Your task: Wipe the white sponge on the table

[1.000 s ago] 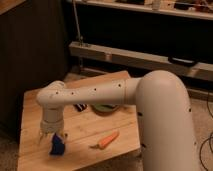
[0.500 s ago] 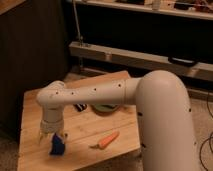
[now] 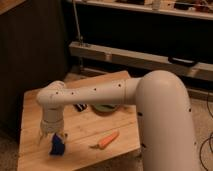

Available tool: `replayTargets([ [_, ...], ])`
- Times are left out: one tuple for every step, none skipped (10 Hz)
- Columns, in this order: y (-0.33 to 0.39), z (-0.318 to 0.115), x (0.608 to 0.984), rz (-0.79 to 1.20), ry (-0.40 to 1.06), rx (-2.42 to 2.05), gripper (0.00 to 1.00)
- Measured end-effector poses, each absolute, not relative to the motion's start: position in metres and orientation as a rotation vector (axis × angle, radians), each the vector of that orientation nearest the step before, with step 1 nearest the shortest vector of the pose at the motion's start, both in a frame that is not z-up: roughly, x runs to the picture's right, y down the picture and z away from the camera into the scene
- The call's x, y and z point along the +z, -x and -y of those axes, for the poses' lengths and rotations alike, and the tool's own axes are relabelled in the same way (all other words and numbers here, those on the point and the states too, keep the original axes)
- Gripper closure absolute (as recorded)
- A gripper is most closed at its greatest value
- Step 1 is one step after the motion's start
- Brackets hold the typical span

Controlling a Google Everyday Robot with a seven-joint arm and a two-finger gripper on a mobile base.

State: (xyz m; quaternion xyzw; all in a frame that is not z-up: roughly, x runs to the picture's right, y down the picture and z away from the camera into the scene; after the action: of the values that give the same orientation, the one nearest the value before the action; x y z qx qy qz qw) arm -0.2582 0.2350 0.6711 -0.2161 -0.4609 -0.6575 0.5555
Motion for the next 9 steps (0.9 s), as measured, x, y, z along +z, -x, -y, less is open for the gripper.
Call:
replayTargets([
  [0.258,-0.235,0.671,1.088,0.51,-1.553,0.34],
  [0.258,-0.235,0.671,1.088,0.51,-1.553,0.34],
  [0.258,-0.235,0.671,1.087,0.51,-1.554,0.34],
  [0.258,-0.232,0.668,1.072,0.502,-1.564,0.34],
  [0.26,-0.226,0.664,1.02,0.497,-1.578,0.34],
  [0.265,-0.214,0.651,0.913,0.484,-1.602,0.34],
  [0.266,-0.204,0.64,0.789,0.479,-1.619,0.34],
  [0.266,-0.195,0.63,0.68,0.463,-1.633,0.34],
  [0.262,-0.188,0.623,0.566,0.434,-1.64,0.34],
])
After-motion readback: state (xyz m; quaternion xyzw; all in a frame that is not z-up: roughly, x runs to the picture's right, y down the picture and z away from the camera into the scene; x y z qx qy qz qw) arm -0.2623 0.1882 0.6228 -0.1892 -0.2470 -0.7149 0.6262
